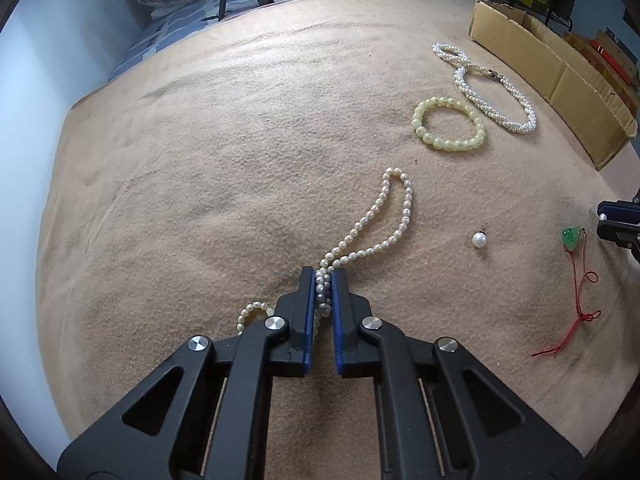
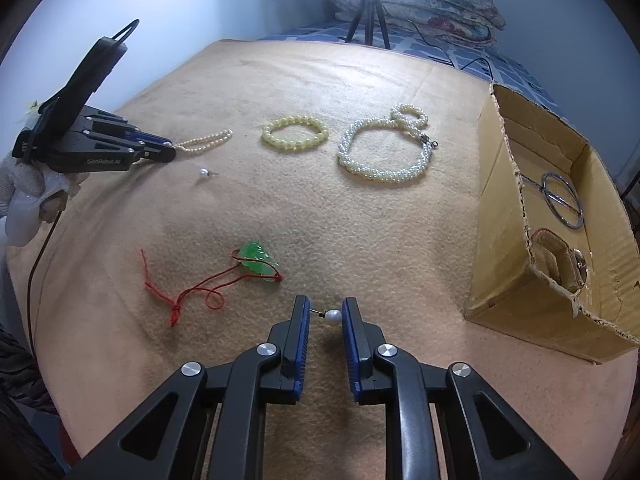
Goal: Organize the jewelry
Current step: 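Close the left tool on the pearl necklace while the right tool grips the pearl stud, then carry the necklace in the left tool while the right tool carries the stud to the box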
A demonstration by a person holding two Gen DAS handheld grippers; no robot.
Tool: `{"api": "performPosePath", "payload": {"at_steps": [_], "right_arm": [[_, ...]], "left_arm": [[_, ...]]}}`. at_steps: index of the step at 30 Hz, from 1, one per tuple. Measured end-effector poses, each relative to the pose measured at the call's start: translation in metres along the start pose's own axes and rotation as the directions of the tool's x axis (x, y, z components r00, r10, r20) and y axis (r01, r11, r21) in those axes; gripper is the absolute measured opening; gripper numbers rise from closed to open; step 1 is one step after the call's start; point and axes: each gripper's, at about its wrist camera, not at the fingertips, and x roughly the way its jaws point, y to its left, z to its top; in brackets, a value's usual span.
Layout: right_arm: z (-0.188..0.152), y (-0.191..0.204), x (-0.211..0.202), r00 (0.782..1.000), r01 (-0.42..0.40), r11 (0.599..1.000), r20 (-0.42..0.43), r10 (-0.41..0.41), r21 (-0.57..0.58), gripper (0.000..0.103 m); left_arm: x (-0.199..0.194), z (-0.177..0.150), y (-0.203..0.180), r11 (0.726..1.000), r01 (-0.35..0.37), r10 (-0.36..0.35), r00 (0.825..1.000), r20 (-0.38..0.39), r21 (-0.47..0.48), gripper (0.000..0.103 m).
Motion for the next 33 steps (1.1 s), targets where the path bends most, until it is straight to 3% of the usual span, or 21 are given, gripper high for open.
{"api": "performPosePath", "payload": {"at_steps": [12,24,33], "right_arm": [[0.003,-0.001,-0.015,0.999,-0.018,1.000,0.037,0.018,0.010,0.015],[0.009,-0.003,-0.037,0.995,-0.049,0.998,0.091,0.046,0.030,0.015],[0.011,-0.010,-0.061,0.988,-0.063,0.997,0.147,0.054,0.051,0.015]], "left_arm": [[-0.035,0.014,0.012,0.995,0.062,-0.054,0.994,0.090,-0.084,0.005],[-0.085,0.039,0.017,0.981,0.135,-0.100,0.968,0.230,-0.143,0.005],[-0.101,0.054,0.000,0.977,0.170,-0.129,0.952,0.279,-0.130,0.005]]}}
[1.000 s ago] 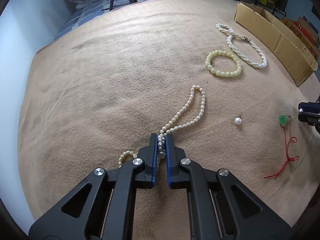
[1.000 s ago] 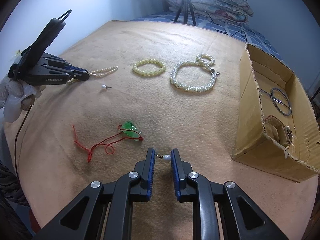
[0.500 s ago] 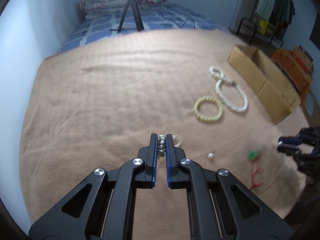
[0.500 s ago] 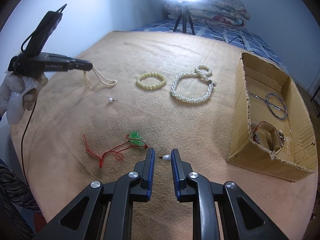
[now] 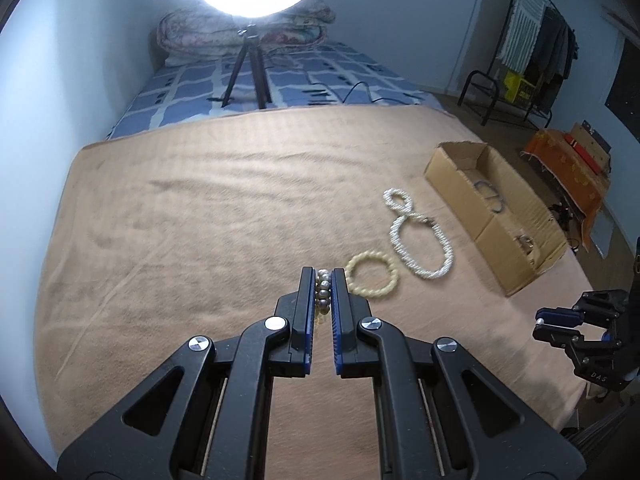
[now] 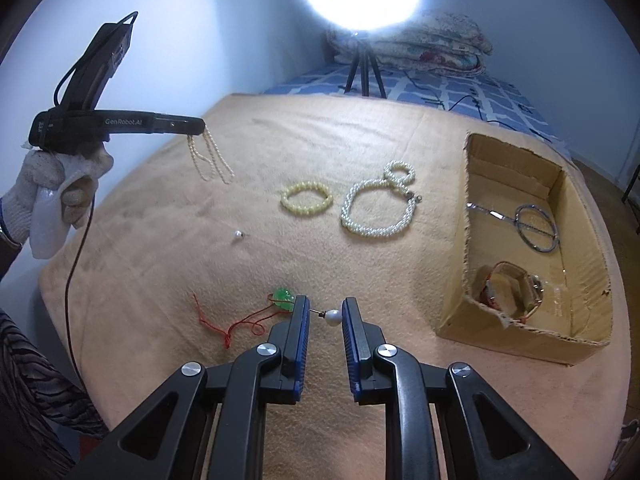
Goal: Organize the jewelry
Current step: 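Carry the necklace in the left tool while the right tool carries the stud to the box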
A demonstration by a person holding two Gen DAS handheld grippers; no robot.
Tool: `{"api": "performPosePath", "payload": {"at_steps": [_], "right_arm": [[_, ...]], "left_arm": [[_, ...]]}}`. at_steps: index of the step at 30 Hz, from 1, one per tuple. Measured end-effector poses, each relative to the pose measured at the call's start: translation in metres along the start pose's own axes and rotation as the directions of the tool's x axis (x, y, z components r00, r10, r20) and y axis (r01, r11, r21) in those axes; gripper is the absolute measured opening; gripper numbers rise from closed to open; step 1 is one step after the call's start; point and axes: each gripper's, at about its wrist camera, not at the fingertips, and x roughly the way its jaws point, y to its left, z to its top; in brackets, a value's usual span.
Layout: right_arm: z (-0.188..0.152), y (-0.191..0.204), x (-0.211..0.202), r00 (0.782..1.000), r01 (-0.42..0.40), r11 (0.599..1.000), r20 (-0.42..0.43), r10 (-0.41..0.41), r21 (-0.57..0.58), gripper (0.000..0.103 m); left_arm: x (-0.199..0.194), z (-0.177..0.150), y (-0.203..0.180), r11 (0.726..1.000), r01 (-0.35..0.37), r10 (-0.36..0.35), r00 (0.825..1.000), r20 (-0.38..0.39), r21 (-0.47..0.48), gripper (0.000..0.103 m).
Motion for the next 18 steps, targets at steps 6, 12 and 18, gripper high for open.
{"api": "performPosePath", "payload": {"at_steps": [6,12,18], "right_arm": [[0.003,-0.013,-0.018,0.999,0.011,1.000,0.037,-0.012,0.029,0.015],[0.009,-0.038,-0.042,0.995,0.043,0.996,0.088,-0.050,0.083,0.015],[0.011,-0.068,-0.061,0.987,0.083,0.986,0.127,-0.102,0.146,0.015]], "left_arm": [[-0.005,0.015,-0.031,0.998,0.041,-0.043,0.999,0.034,0.046,0.005],[-0.007,0.033,-0.068,0.991,0.092,-0.098,0.993,0.060,0.093,0.005],[-0.002,0.051,-0.109,0.981,0.161,-0.171,0.981,0.087,0.112,0.005]]}}
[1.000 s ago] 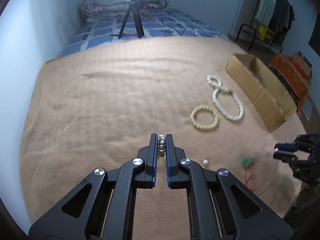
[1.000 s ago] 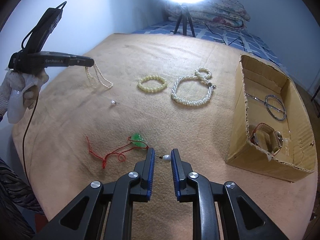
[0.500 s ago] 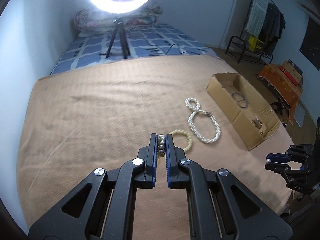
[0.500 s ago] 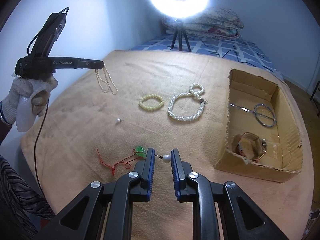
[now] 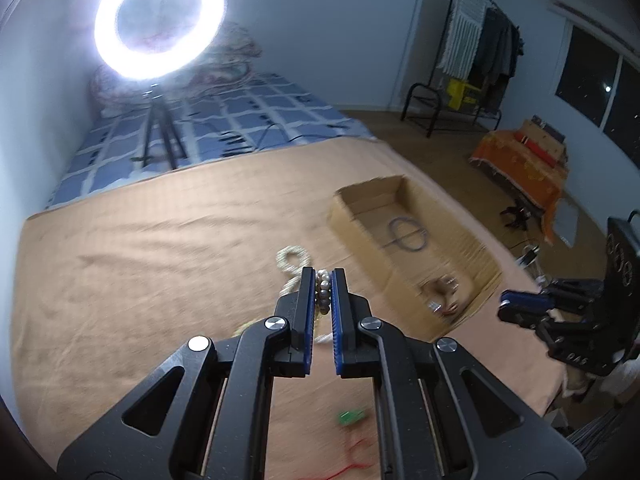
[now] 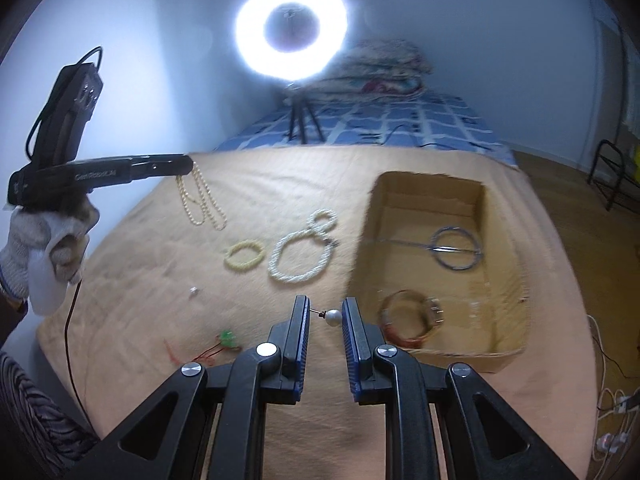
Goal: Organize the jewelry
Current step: 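Carry the necklace in the left tool while the right tool carries the stud to the box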
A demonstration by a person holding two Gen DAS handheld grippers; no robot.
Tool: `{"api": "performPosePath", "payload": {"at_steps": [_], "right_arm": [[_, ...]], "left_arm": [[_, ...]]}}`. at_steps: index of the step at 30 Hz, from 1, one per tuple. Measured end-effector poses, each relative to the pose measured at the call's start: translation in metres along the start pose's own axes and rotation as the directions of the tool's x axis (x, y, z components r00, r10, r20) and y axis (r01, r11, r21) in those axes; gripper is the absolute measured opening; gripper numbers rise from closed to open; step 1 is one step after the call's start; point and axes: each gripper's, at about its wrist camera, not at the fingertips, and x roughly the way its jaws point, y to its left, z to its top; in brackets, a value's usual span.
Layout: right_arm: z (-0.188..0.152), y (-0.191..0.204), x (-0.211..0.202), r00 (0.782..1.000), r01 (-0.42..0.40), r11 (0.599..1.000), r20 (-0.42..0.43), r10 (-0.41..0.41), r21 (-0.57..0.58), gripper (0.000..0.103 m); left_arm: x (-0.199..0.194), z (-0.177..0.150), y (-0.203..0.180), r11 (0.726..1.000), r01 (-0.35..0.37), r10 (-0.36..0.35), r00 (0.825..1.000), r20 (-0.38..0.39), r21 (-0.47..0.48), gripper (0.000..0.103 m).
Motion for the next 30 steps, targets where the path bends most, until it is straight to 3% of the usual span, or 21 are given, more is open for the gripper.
{"api": "performPosePath", "payload": {"at_steps": [12,20,30], "right_arm": [[0.001,-0.053,-0.001,0.996,0.090,0.988,0.004,-0.091,0.122,0.015],[-0.008,-0.083,0.005,0.993,0.116,0.971,-0.020,-0.115,0.210,0.015],[-0.011,-0.098,0.014,0.991,0.130,0.959,-0.035,-0.126,0.253,0.015]], "left_arm": [[0.060,0.036,-0.068,0.996,0.082,-0.082,0.997,-0.011,0.043,0.005],[0.113,0.046,-0.101,0.993,0.083,-0.077,0.995,-0.068,0.084,0.005],[0.160,0.040,-0.115,0.995,0.071,-0.062,0.989,-0.136,0.068,0.005]]}}
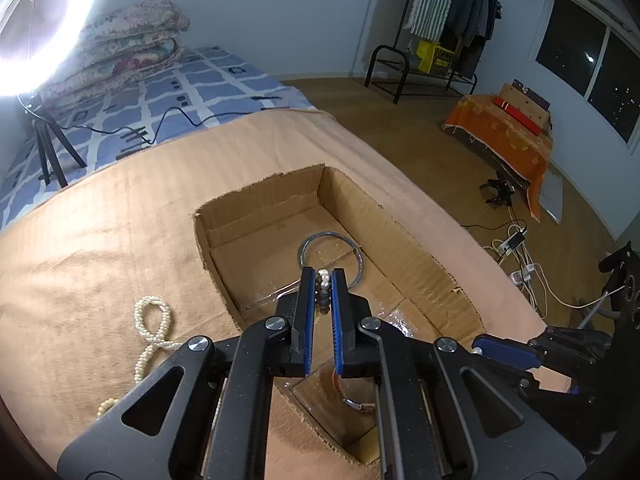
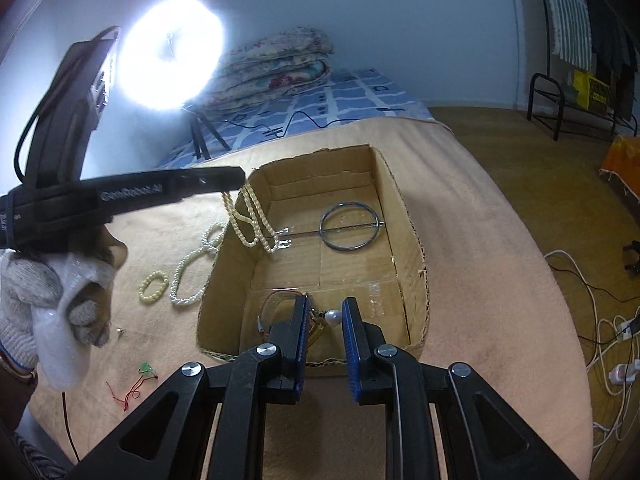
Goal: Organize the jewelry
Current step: 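Carry the necklace in the left tool while the right tool carries the stud to the box, then open the right tool over the box while the left tool releases the necklace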
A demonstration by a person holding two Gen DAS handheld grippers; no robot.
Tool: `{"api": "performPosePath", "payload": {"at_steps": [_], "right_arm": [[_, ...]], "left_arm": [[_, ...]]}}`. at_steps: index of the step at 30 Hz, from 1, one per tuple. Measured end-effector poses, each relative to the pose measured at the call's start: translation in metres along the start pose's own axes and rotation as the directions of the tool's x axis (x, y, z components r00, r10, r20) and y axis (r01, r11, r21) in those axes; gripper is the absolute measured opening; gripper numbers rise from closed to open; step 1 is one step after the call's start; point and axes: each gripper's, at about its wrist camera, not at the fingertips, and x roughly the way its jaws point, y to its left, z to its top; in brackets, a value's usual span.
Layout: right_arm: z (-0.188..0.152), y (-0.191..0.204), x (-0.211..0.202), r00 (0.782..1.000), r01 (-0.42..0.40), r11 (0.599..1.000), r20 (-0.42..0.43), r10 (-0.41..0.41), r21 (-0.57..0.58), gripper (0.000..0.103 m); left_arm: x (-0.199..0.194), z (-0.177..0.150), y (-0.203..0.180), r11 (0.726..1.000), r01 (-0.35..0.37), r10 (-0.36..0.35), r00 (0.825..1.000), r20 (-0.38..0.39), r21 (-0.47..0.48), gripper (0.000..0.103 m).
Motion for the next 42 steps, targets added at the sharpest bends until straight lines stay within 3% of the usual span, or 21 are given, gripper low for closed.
{"api": "performPosePath", "payload": {"at_steps": [15,33,42], "right_arm": [[-0.002,-0.003,0.009,1.000,0.009,1.000,-0.022,-0.009,0.003,0.015],[-0.005,-0.001,0.017,0.999,0.026,1.000,-0.042,-0.027,-0.010,0.016],[-0.005,-0.002,0.014,0.998,0.043,0.999,-0.037,-0.043,-0.005,0.031]], "left_arm": [[0.036,-0.005,-0.008,1.000,-0.015,0.016,0.997,-0.070,0.004,0.005],[0.047,-0.009,-0.011,1.000,-0.014,0.014,0.994,-0.110,-0.002,0.005],[0.051,-0.009,-0.011,1.000,-0.019,0.018,0.992,-0.123,-0.009,0.006]]}}
